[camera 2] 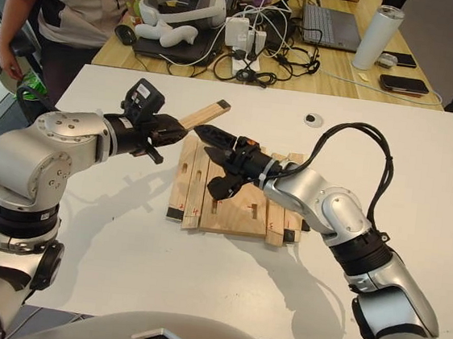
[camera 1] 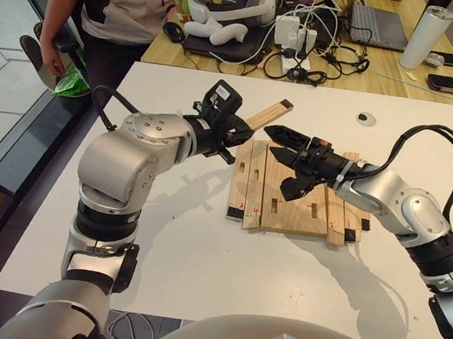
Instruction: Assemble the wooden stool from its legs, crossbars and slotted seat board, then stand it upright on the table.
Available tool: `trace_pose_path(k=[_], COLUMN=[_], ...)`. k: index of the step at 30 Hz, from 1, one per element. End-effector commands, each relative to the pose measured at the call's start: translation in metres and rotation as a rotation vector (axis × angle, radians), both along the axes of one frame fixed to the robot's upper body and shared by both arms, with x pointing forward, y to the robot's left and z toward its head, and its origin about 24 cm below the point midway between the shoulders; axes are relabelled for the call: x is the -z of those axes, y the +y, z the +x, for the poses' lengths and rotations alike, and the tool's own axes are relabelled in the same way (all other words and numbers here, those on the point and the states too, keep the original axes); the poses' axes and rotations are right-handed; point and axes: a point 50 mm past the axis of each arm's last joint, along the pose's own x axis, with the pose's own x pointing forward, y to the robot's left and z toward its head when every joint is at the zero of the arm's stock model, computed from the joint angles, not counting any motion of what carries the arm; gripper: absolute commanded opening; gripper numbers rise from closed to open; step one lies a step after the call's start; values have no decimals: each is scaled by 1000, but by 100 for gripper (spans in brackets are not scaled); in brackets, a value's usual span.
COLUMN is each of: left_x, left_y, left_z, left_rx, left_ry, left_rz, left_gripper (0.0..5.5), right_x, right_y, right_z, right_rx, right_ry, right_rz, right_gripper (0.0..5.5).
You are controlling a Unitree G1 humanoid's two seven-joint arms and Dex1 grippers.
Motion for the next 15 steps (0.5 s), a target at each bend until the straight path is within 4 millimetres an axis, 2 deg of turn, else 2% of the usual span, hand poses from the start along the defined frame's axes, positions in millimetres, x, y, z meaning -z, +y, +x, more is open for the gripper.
trace_pose_path(k=[1, 11, 15], left_x=[1, -3, -3], left_y=[-1, -8, -10], left_z=[0, -3, -4], left_rx=[0, 26, 26], left_ry=[8, 8, 11], left_rz=[5, -25, -31], left_gripper=[129, 129, 129], right_x=[5, 7, 6], right_y=[-2, 10, 14], right_z=[9, 30, 31], right_rx=[88, 164, 160], right_ry=[51, 76, 77], right_rz=[66, 196, 221], right_gripper=[337, 337, 264])
